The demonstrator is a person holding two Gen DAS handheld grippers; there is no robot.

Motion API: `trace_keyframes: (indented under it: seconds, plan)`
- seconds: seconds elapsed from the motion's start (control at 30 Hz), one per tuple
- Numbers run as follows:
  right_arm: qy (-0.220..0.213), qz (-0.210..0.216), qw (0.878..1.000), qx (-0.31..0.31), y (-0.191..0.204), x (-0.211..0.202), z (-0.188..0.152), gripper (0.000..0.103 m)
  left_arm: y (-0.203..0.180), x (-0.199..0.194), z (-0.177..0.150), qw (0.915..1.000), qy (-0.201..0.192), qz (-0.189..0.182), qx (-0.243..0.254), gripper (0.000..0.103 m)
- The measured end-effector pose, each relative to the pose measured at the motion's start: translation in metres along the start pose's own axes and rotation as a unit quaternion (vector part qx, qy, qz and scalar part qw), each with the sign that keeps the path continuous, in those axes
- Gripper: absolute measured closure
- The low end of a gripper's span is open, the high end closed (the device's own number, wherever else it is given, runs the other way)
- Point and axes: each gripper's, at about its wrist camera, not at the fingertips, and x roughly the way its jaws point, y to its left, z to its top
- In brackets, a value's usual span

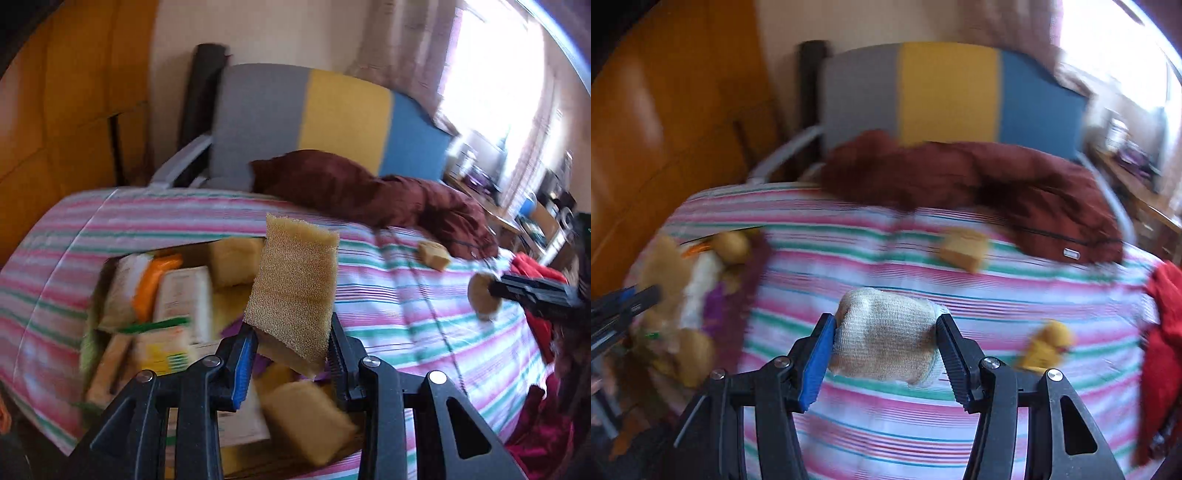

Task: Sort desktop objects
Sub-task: 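Carry the sponge and white sock to the tray and release them, then move both grippers back toward the last sponge and yellow sock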

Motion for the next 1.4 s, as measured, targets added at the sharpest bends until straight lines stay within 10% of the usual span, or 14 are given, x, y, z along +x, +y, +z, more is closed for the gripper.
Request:
trace_keyframes:
  seconds: [0.5, 0.87, 1.4]
  plan:
    - [0.020, 0.123, 0.990, -0.063, 0.154, 0.069, 0.023, 0.043, 0.078, 0.026, 0.021, 0.9929, 0.021, -0.050, -0.105, 0.063]
    - [0.050, 0.135, 0.989, -0.034, 0.151, 0.090, 0.013, 0.037, 0.088, 0.041, 0.010, 0.9891, 0.042, -0.048, -0.132, 0.046]
    - [0.041, 0.094, 0.995, -0.020, 0.107, 0.053, -0.006, 0.022, 0.010, -0.012, 0.007, 0.9994, -0.027, 0.020, 0.011, 0.046]
